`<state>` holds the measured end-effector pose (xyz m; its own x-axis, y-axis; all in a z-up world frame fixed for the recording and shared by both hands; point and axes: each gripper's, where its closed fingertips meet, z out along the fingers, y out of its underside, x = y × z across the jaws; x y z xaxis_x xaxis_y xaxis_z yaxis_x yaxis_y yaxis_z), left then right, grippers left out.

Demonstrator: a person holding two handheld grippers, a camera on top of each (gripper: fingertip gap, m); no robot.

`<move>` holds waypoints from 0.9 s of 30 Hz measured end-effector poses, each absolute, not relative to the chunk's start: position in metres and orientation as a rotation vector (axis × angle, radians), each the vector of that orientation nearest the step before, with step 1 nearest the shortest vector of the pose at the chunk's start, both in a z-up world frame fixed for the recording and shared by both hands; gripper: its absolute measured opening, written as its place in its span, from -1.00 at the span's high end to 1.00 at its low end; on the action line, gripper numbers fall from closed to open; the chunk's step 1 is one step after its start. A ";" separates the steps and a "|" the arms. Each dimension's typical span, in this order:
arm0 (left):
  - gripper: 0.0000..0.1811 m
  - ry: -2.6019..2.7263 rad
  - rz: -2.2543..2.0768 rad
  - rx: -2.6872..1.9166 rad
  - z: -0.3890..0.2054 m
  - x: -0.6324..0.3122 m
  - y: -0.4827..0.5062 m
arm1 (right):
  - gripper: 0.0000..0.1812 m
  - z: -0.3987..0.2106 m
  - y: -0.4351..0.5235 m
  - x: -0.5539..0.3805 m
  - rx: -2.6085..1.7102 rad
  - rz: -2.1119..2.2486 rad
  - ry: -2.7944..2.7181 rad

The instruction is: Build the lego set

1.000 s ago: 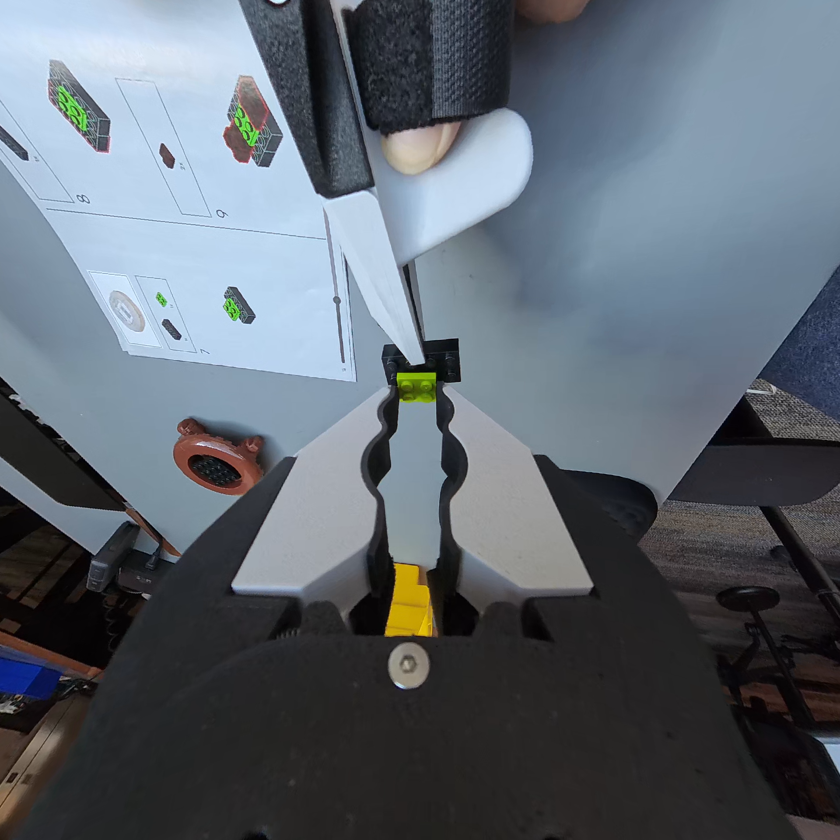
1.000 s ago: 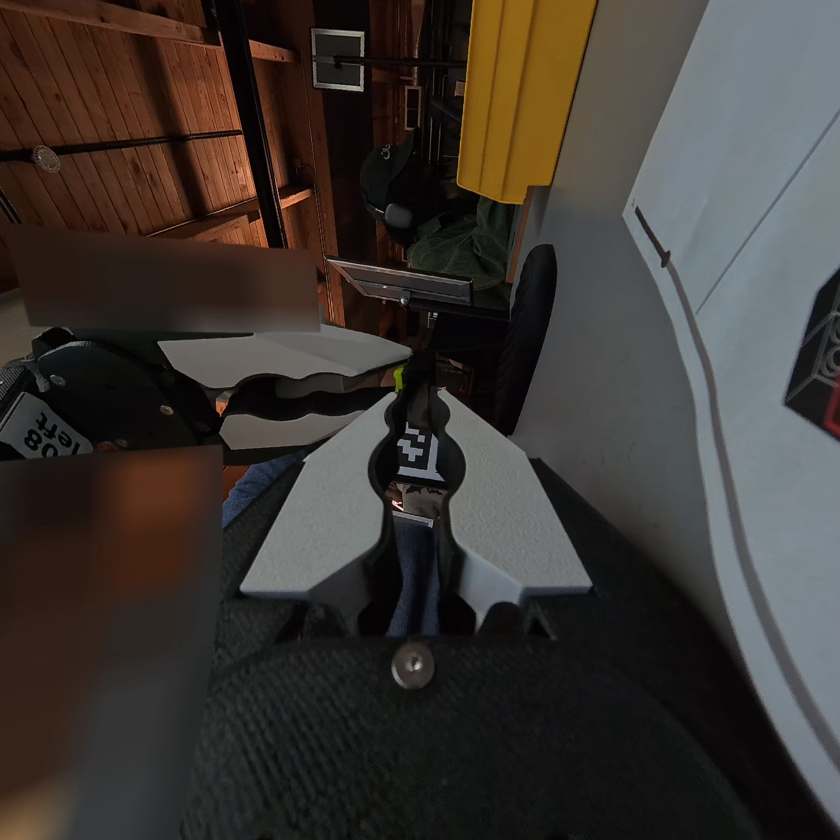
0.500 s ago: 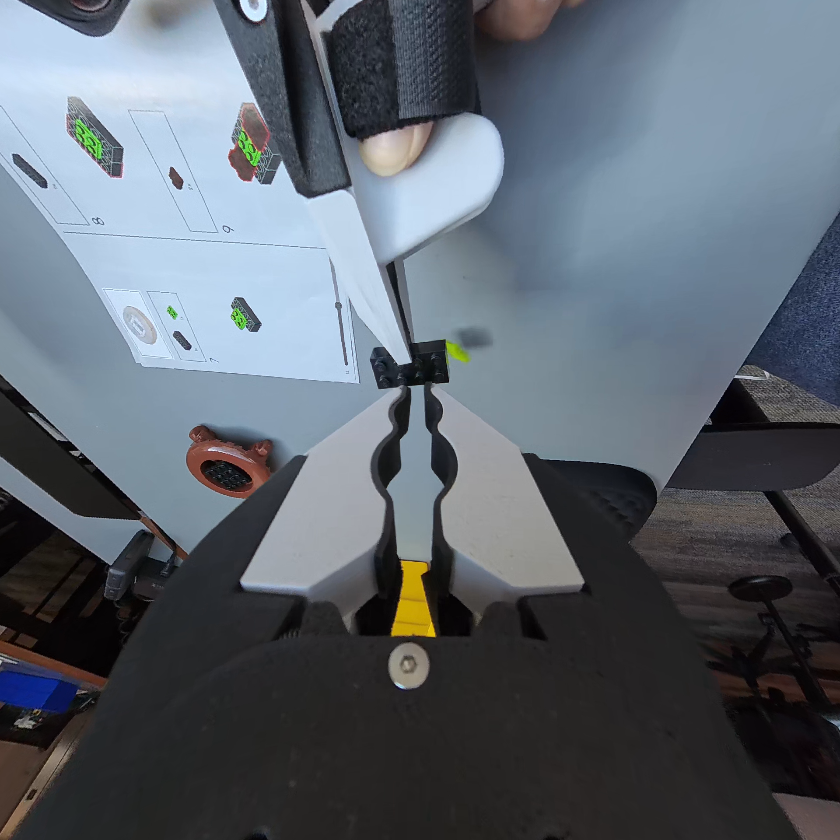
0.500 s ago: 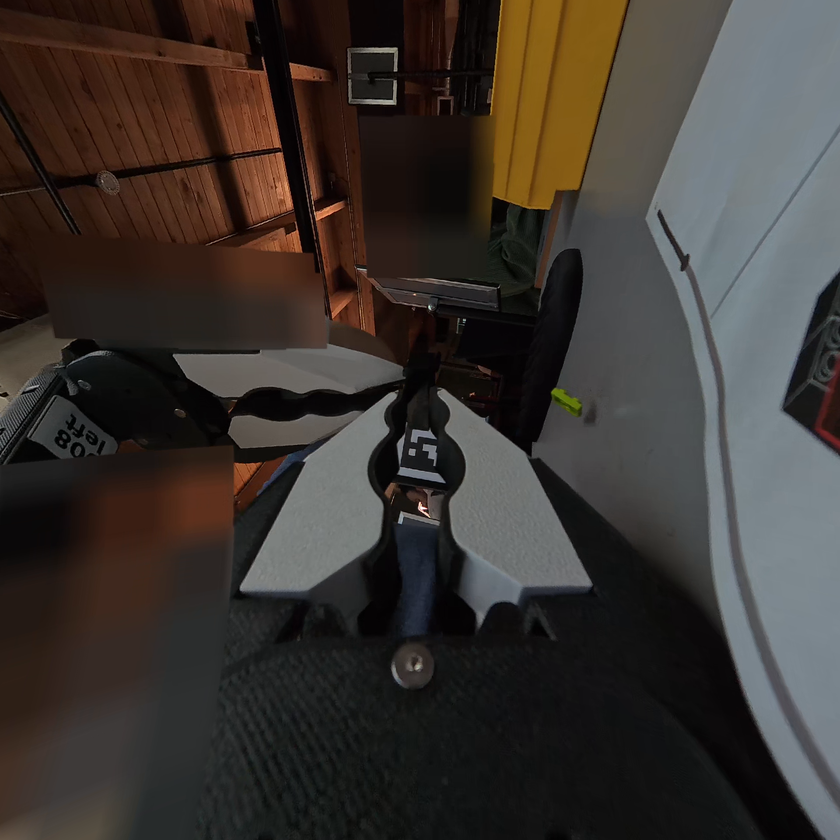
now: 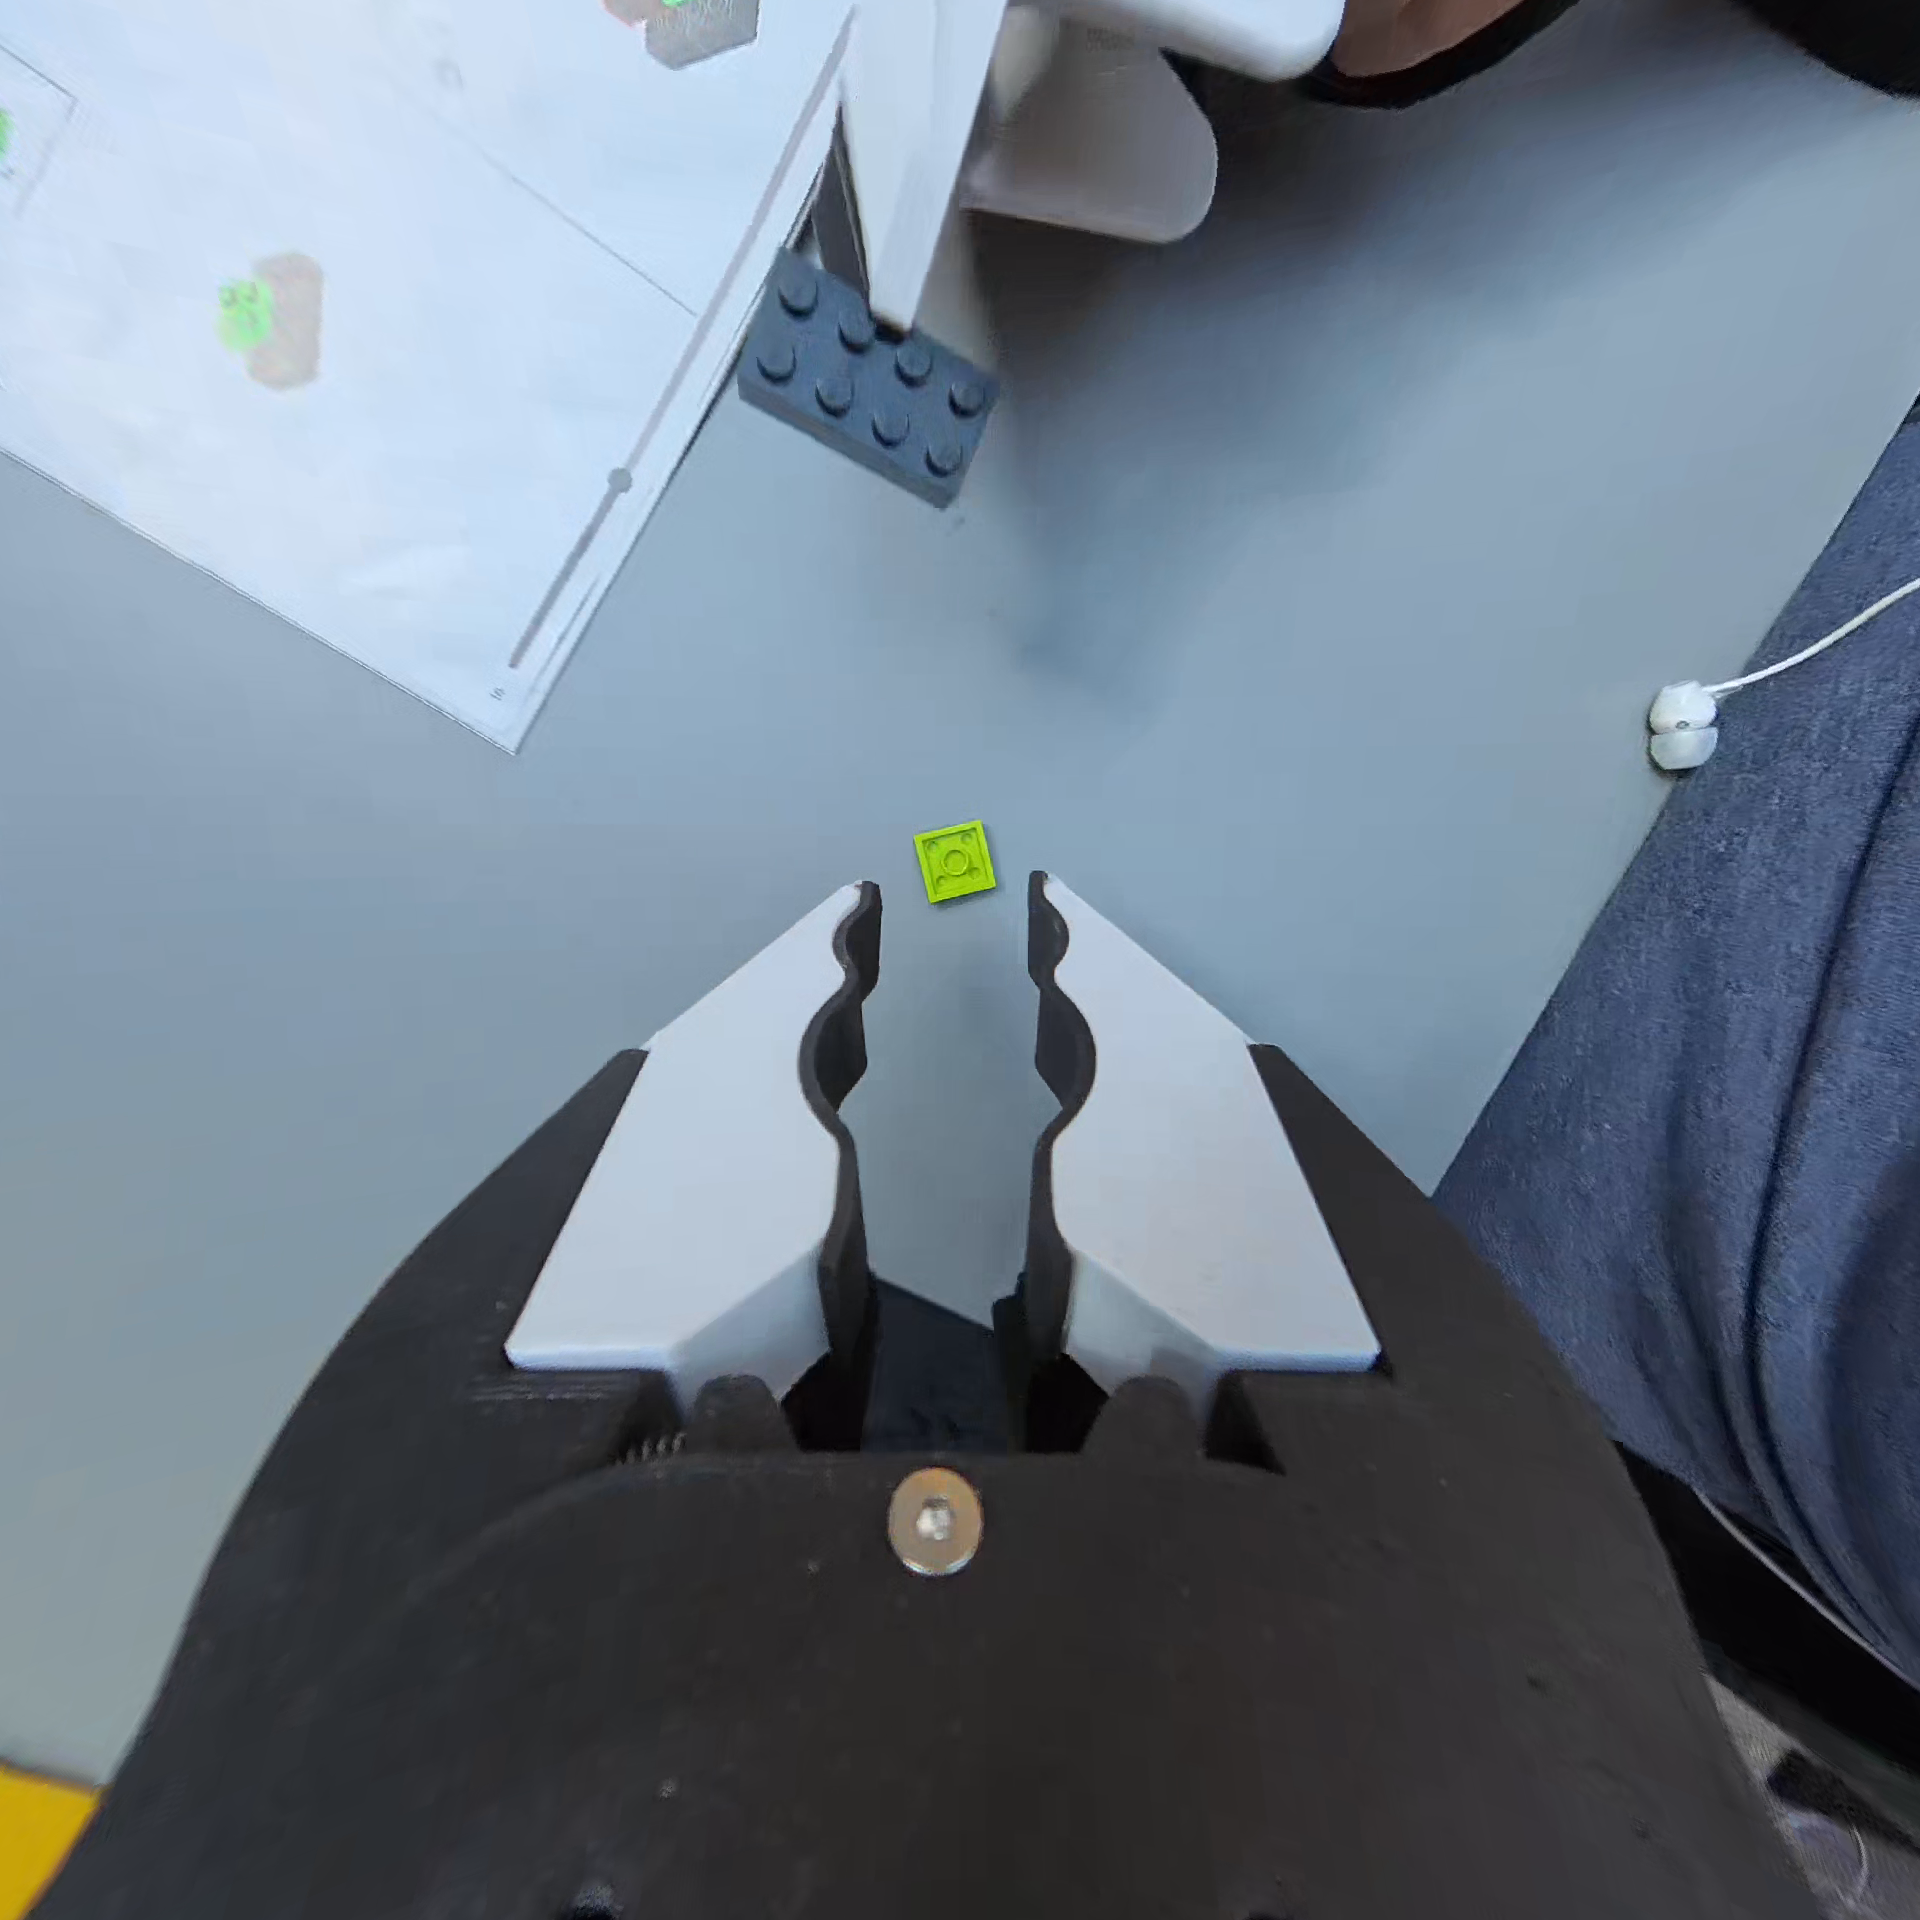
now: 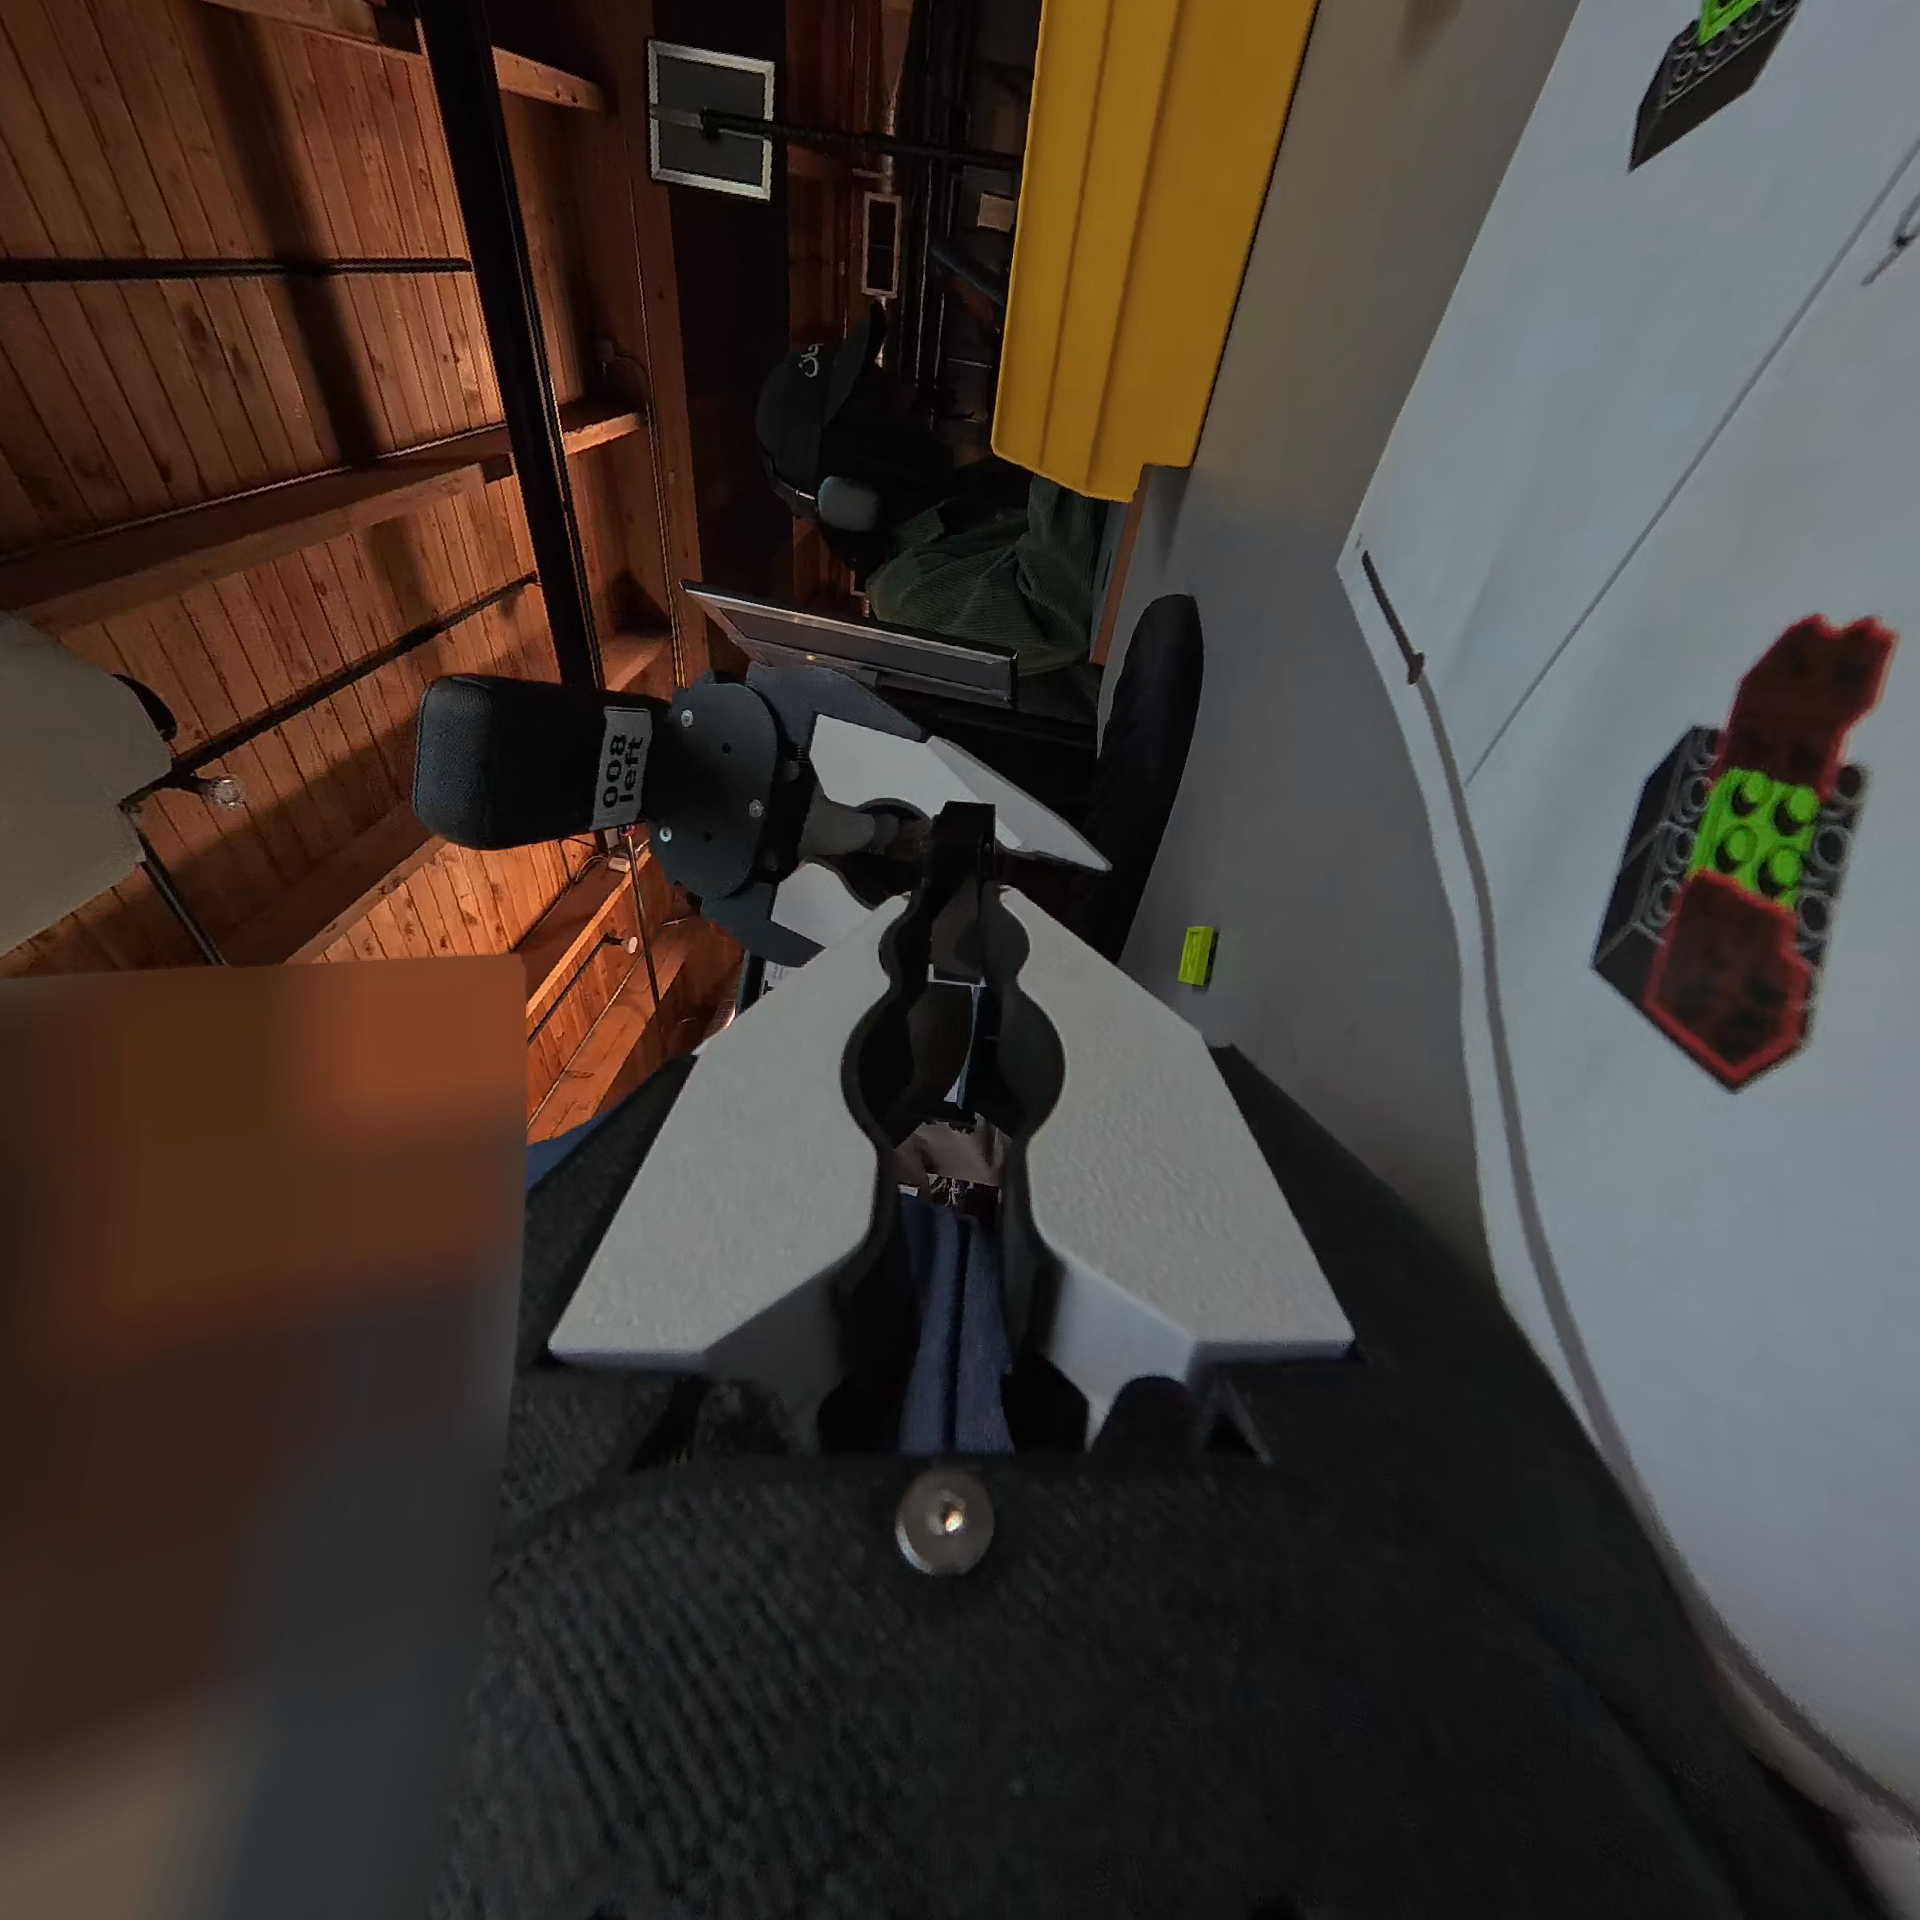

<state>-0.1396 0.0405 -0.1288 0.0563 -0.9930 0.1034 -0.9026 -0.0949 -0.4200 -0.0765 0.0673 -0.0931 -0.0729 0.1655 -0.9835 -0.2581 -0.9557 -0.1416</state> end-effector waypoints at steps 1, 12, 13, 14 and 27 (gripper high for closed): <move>0.68 1.894 -0.585 -2.069 -0.135 -0.140 0.037 | 0.91 -0.093 0.068 -0.076 -1.916 2.107 0.101; 0.83 1.856 -0.319 -1.661 -0.156 -0.132 0.034 | 0.91 -0.091 0.072 -0.069 -1.897 2.083 0.114; 0.84 1.866 -0.308 -1.666 -0.159 -0.134 0.034 | 0.91 -0.091 0.072 -0.069 -1.897 2.085 0.111; 0.83 1.864 -0.298 -1.673 -0.161 -0.134 0.035 | 0.91 -0.090 0.071 -0.069 -1.897 2.085 0.109; 0.98 1.832 -0.319 -1.716 -0.152 -0.137 0.052 | 0.91 -0.087 0.067 -0.073 -1.890 2.116 0.084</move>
<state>-0.1369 0.0517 -0.1520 0.0178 -0.9655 -0.2597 -0.8206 0.1343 -0.5555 -0.0733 0.0669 -0.0865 -0.0876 0.1842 -0.9790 -0.2613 -0.9526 -0.1558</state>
